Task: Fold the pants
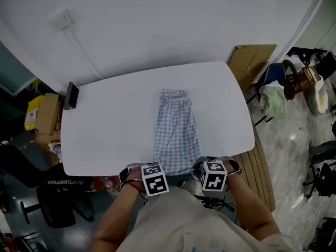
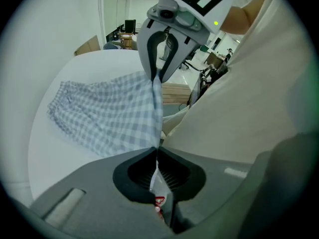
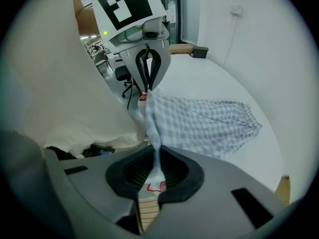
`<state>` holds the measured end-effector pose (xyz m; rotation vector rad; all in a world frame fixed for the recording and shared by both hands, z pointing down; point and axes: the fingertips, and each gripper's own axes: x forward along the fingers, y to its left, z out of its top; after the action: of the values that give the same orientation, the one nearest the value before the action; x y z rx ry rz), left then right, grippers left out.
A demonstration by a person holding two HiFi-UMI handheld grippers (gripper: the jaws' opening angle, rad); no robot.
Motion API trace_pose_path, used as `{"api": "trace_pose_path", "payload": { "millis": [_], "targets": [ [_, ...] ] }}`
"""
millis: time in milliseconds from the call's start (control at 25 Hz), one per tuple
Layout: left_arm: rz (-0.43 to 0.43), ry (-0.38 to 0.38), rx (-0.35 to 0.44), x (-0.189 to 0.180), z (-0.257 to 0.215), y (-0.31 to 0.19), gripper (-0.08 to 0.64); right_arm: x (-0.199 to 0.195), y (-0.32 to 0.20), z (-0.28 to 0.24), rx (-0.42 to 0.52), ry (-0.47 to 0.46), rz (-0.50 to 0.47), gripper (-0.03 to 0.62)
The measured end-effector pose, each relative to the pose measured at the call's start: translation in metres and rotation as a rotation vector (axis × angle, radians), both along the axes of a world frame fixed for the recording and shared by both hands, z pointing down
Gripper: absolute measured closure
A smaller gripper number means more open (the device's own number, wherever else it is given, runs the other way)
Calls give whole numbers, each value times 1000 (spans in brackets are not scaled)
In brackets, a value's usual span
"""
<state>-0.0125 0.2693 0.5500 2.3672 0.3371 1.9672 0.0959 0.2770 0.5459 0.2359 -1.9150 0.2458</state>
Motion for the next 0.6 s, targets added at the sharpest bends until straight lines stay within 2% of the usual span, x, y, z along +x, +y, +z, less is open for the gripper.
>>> {"api": "trace_pose_path", "payload": {
  "millis": [240, 600],
  "targets": [
    [18, 29, -79, 0, -22, 0, 539, 3, 4, -16, -84, -32, 6, 540],
    [24, 50, -103, 7, -51, -85, 540, 10, -71, -48, -99, -39, 73, 541]
  ]
}}
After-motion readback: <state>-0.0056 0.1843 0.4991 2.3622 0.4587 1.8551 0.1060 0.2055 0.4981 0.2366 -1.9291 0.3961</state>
